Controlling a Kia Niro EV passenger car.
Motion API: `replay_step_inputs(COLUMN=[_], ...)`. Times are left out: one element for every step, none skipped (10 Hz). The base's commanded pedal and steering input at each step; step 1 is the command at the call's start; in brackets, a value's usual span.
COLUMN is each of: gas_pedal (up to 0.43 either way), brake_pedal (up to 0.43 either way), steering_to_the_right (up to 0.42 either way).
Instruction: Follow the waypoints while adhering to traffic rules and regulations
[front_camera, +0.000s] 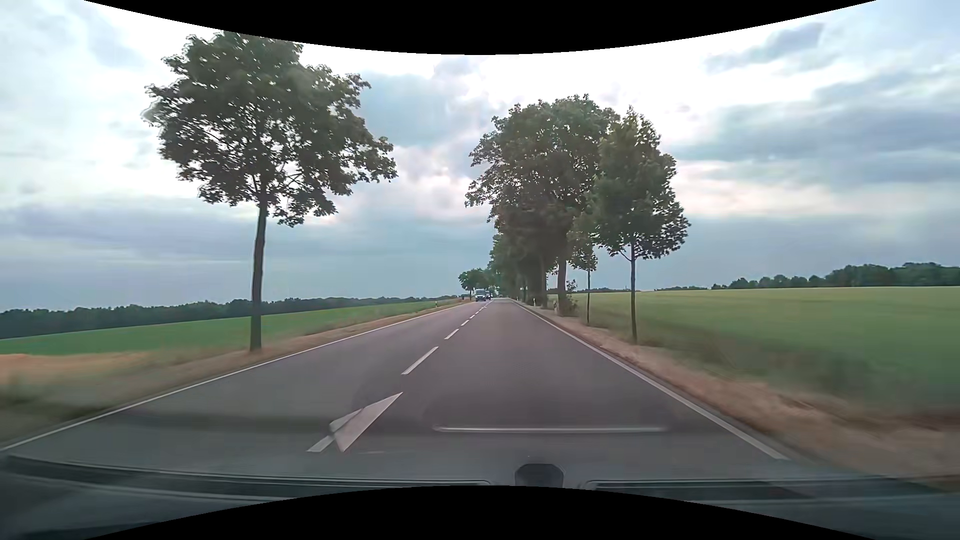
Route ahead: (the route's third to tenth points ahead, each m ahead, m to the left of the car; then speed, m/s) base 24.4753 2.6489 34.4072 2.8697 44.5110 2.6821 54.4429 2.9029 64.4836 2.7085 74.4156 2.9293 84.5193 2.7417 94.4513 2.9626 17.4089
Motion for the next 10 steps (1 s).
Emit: replay_step_inputs(gas_pedal=[0.177,0.177,0.177,0.177,0.177,0.177,0.177,0.177,0.177,0.177], brake_pedal=[0.0,0.0,0.0,0.0,0.0,0.0,0.0,0.0,0.0,0.0], steering_to_the_right=[-0.003,-0.003,-0.003,-0.003,-0.003,-0.003,-0.003,-0.003,-0.003,-0.003])
